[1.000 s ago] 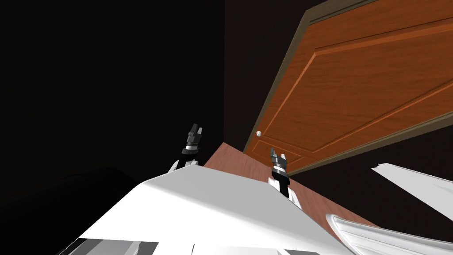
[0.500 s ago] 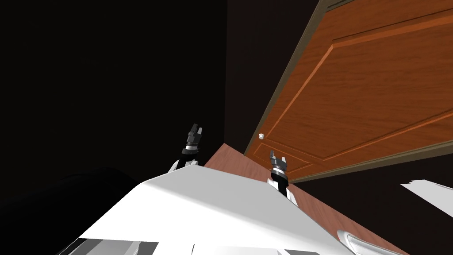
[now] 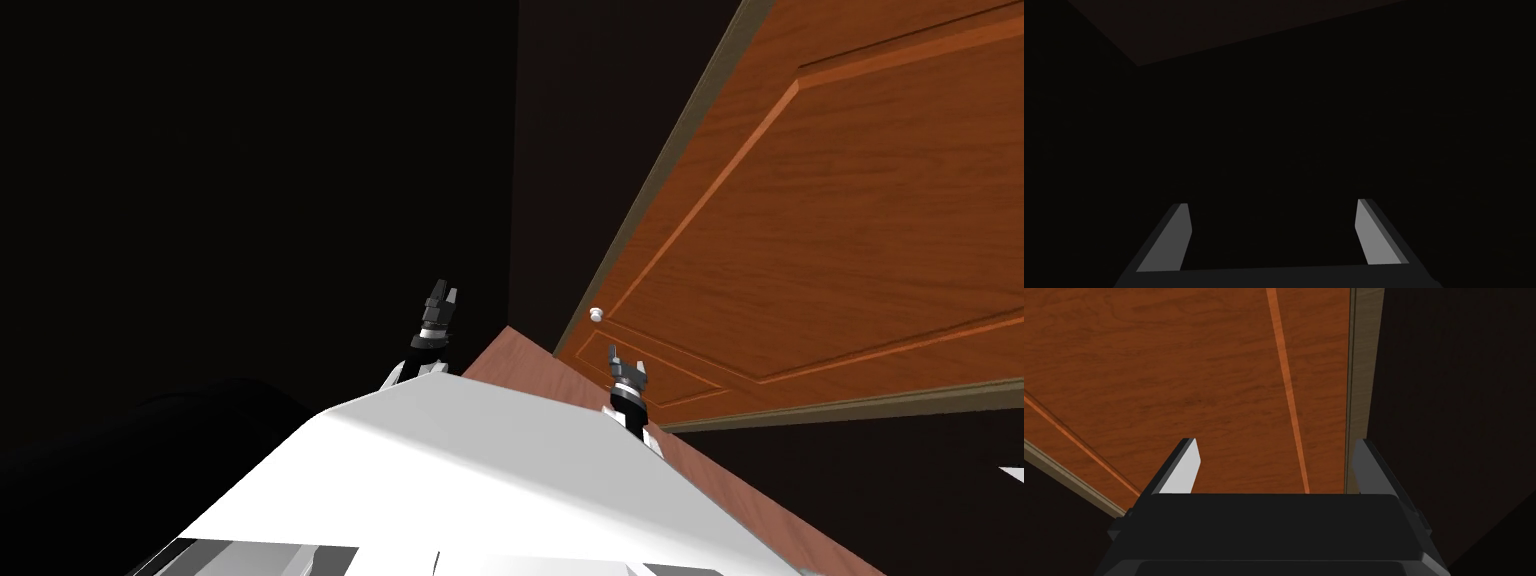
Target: Pull the door open
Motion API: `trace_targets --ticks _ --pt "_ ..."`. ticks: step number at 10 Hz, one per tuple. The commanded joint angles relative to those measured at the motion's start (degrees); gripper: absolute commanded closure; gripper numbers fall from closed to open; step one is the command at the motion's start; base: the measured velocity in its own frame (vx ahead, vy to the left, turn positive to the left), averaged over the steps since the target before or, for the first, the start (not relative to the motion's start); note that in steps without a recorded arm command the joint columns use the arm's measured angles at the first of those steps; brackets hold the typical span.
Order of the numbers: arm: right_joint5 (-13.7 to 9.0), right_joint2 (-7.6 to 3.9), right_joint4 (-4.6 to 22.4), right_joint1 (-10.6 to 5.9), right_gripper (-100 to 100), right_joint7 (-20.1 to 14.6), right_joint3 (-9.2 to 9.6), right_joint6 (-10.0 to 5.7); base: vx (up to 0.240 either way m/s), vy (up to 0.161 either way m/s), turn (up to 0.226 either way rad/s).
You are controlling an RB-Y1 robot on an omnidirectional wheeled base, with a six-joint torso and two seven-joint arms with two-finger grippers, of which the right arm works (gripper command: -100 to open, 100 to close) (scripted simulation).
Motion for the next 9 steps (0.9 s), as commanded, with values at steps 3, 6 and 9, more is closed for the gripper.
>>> trace_targets --ticks 3,6,9 --pt "0.42 0.83 4.05 -1.41 -100 4.33 -1.94 -0.64 0.09 -0.033 0.072" --pt "0.71 1.55 7.3 -2.52 -100 7.44 -3.39 -1.3 0.092 -0.037 0.069" --pt "0.98 2.29 10.35 -3.56 -100 10.36 -4.74 -1.92 0.082 -0.046 0.059"
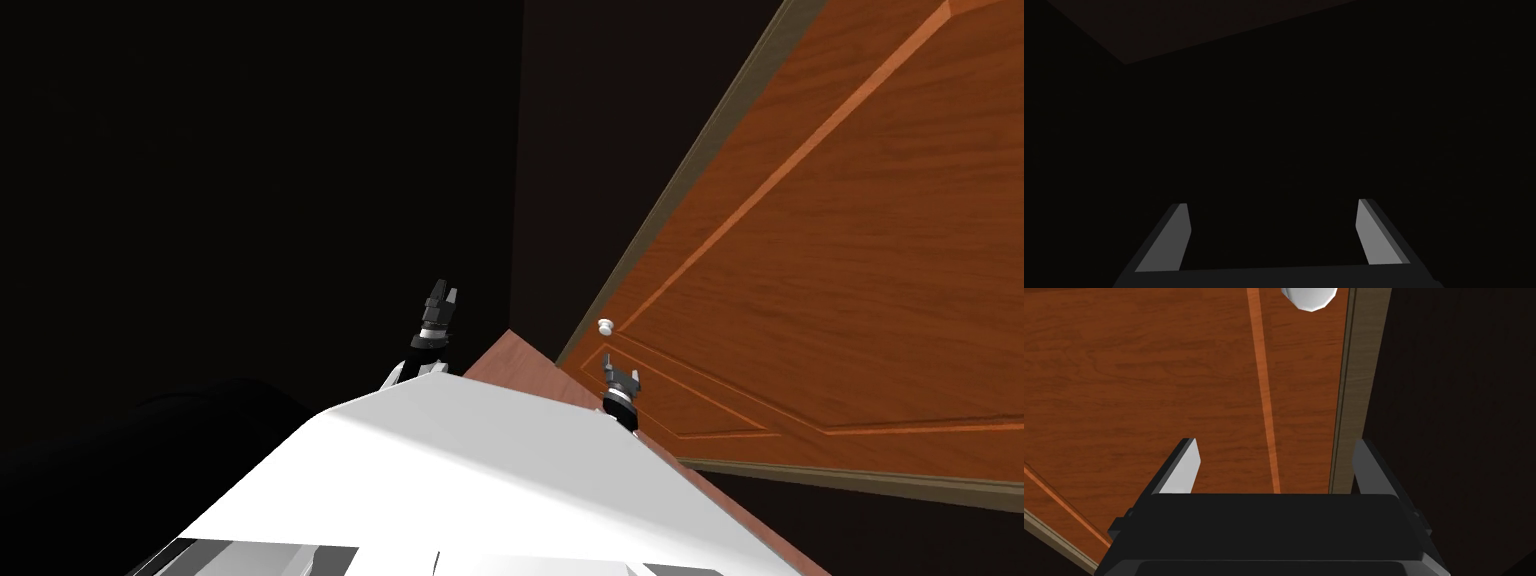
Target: Pull the door open
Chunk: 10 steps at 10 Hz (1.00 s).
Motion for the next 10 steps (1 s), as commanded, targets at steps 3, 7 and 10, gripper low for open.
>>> trace_targets --ticks 3,7,10 --pt "0.39 1.25 3.48 -1.22 -100 3.85 -1.71 -0.48 0.108 -0.04 0.066" --pt "0.69 2.46 6.87 -2.37 -100 7.1 -3.22 -1.17 0.081 -0.049 0.048" --pt "0.63 0.54 8.82 -2.74 -100 7.11 -3.62 -1.96 0.085 -0.041 0.031"
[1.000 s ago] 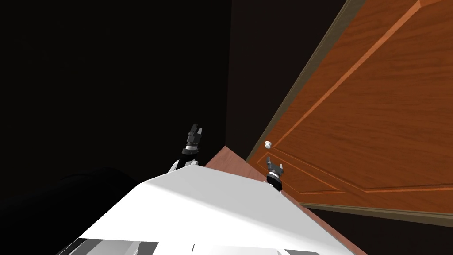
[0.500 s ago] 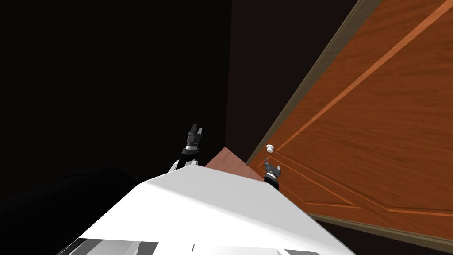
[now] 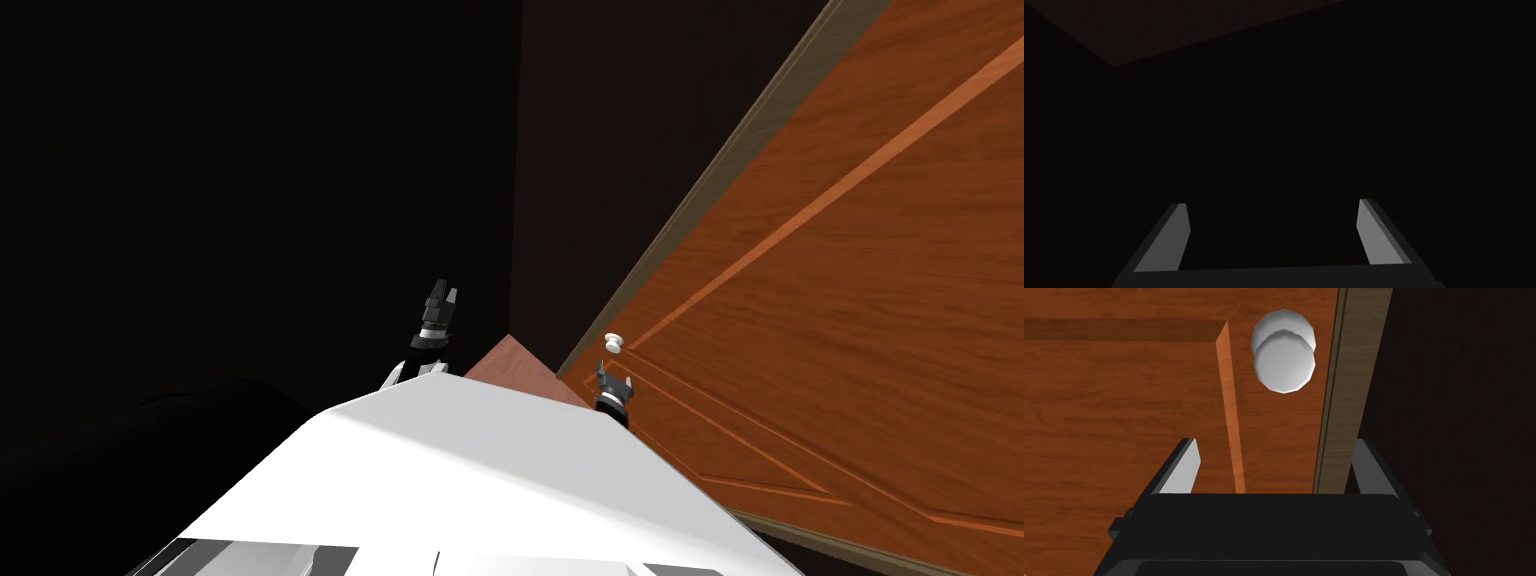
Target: Pull the door open
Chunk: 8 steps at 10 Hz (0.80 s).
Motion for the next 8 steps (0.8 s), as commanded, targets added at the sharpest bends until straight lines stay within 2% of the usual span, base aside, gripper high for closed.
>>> trace_targets --ticks 1,3,5,8 --pt "-0.03 -1.77 0.56 0.18 -100 -0.7 -0.03 -0.32 0.164 -0.041 0.01" --pt "-0.07 -3.4 1.41 0.47 -100 -1.67 -0.06 -0.78 0.189 -0.087 0.006" --pt "-0.12 -4.34 2.31 0.78 -100 -2.69 -0.1 -1.27 0.2 -0.079 0.009" --pt "-0.19 -4.37 3.59 1.22 -100 -4.15 -0.15 -1.96 0.193 -0.051 0.008"
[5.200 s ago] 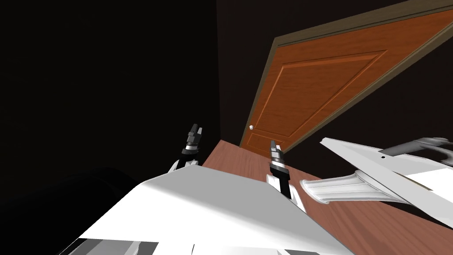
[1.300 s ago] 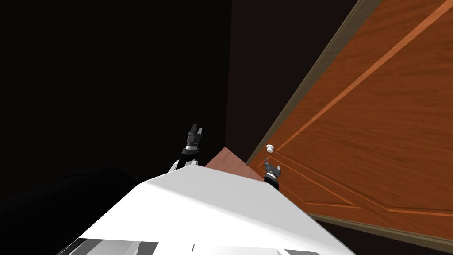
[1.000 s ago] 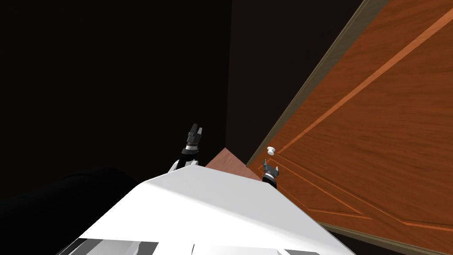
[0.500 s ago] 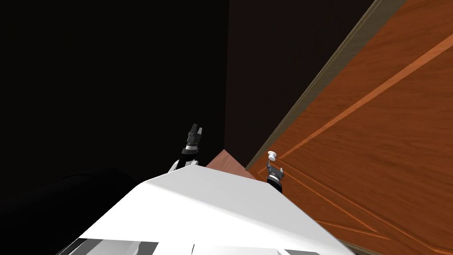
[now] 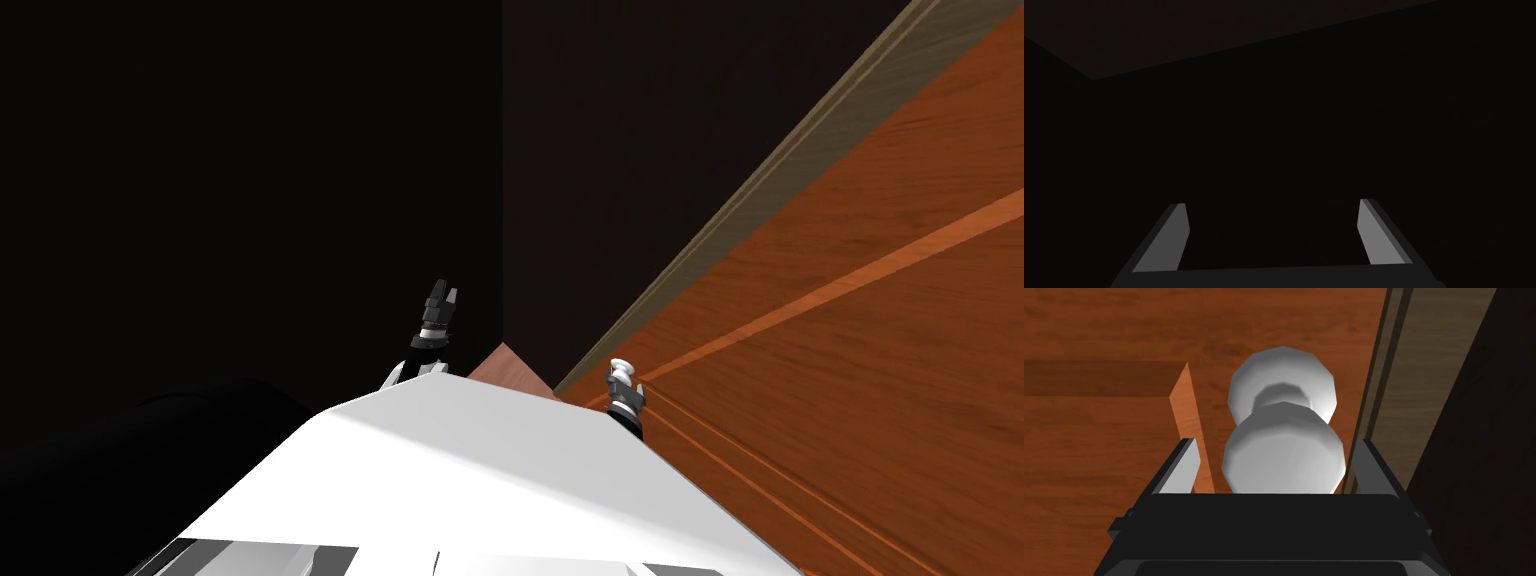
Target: Pull the door open
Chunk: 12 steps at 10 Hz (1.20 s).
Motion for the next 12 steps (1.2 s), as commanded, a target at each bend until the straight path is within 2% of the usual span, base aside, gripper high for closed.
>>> trace_targets --ticks 1,2,7,12 --pt "0.0 0.0 0.0 0.0 -100 0.0 0.0 0.0 0.069 -0.027 0.008" --pt "0.0 0.0 0.0 0.0 100 0.0 0.0 0.0 -0.006 0.005 0.0" --pt "0.0 0.0 0.0 0.0 100 0.0 0.0 0.0 -0.013 0.005 0.002" --pt "-1.55 -0.48 0.28 0.06 100 -6.28 1.3 0.03 -0.017 0.0 0.016"
